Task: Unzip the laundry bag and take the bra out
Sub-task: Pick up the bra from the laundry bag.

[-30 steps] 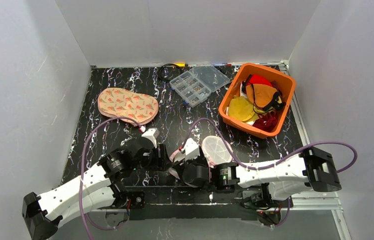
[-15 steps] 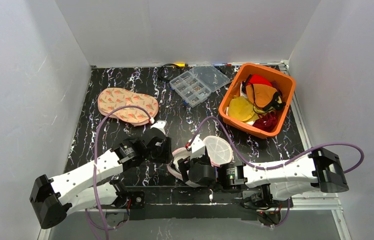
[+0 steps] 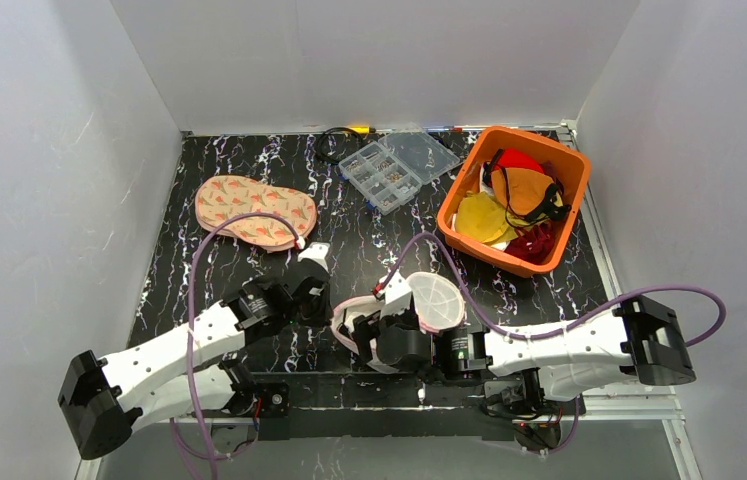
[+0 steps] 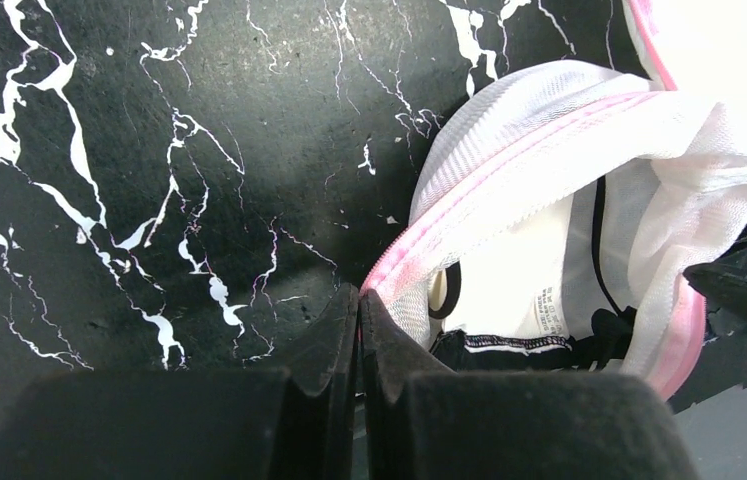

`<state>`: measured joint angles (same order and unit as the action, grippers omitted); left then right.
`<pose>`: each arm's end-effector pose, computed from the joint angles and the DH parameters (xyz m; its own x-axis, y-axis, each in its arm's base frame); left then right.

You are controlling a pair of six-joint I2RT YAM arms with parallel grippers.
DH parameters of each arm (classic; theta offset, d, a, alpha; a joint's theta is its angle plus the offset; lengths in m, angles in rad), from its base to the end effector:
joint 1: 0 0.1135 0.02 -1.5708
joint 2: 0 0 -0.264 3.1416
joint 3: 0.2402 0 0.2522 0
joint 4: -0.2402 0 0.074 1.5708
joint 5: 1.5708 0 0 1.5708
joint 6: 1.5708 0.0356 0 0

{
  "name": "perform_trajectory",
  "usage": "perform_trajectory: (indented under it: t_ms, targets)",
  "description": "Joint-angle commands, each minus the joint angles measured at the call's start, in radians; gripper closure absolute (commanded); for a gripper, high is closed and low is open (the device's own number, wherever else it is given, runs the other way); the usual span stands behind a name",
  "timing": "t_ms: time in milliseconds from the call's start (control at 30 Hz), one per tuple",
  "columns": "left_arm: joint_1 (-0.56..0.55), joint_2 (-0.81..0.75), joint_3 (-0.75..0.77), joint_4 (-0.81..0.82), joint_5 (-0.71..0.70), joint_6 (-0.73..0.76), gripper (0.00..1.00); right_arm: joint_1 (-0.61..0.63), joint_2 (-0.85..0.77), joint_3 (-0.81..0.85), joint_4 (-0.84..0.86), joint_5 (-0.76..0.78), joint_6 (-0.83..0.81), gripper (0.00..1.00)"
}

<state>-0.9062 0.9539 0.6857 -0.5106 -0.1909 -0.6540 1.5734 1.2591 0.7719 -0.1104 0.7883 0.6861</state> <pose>0.1268 -0.1508 0.2452 -0.7633 0.0058 -0.6460 0.2837 0.9013 -0.3272 0.0246 0.2656 0.2474 -0.4465 -0.0651 -0.8924 -0.5476 0.8086 0.2150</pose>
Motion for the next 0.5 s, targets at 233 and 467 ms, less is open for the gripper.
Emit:
perform_trajectory:
  t_ms: [233, 467]
  targets:
    - [-0.002, -0.106, -0.120, 0.124, 0.077, -0.037, 1.00, -0.028, 0.142, 0.064, 0.092, 0.037, 0.125, 0.17]
    - [-0.003, -0.123, -0.170, 0.169, 0.122, -0.056, 1.00, -0.042, 0.209, 0.106, 0.060, 0.056, 0.178, 0.17]
